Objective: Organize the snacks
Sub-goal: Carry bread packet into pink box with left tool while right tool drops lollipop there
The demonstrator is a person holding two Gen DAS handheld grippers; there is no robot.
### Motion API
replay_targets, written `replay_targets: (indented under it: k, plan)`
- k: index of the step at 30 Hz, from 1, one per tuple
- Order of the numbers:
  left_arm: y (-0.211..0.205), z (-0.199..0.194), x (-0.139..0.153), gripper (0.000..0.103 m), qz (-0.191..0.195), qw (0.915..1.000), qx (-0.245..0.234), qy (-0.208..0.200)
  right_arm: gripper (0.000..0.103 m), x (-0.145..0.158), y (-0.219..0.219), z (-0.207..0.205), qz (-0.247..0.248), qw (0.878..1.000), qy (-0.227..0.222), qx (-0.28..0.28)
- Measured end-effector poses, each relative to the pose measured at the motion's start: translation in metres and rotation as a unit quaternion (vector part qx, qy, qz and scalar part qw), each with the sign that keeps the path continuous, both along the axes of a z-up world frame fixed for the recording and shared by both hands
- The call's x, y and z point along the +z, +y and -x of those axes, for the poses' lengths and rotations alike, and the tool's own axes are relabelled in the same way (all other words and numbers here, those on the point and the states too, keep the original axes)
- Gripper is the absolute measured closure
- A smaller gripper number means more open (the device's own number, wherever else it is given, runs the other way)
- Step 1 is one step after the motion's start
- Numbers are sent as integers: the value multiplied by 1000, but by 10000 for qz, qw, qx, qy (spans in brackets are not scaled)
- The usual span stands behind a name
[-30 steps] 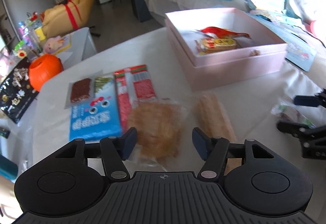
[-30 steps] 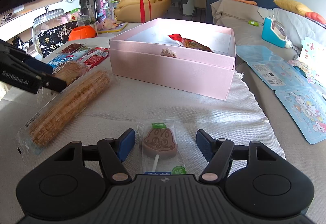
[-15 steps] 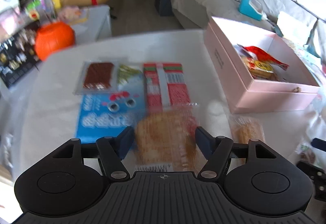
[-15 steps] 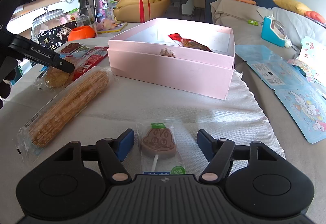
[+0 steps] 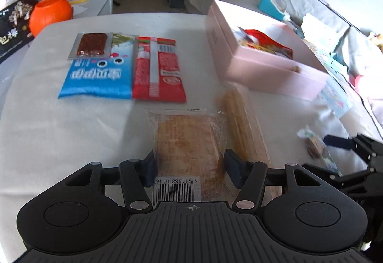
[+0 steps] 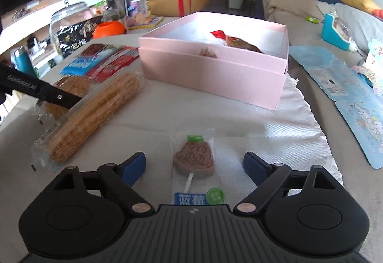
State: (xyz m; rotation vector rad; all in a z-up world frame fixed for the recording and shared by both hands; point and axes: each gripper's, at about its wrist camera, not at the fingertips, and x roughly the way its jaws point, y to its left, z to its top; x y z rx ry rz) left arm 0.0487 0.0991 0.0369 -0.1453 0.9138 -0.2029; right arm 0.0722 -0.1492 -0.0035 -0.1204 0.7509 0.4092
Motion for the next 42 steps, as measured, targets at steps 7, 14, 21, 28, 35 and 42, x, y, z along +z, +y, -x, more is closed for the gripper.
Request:
replay_targets:
  k: [7,14,21,28,35,42]
  plan:
    - [-6,6,-4,39,-24,9999,33,-129,13,3,-8,3,-176,9998,113,49]
    - [0,8,-5,39,163,9997,102,-165,68,15,11,2,210,9994,8,259]
    - [-1,9,-5,39,159,9996,122,-178,68,29,12,9,98,9994,-156,294]
    - [-2,9,-5,39,148,9996,135,-183,68,28,-2,7,250,9994,-241,1]
    - [-4,12,-4,40,-36,9997,52,-227,68,29,-14,6,200,9992,-266,-202]
    - [8,15,20,55,155,9990,126,-395,68,30,-23,5,180,9990,-252,-313]
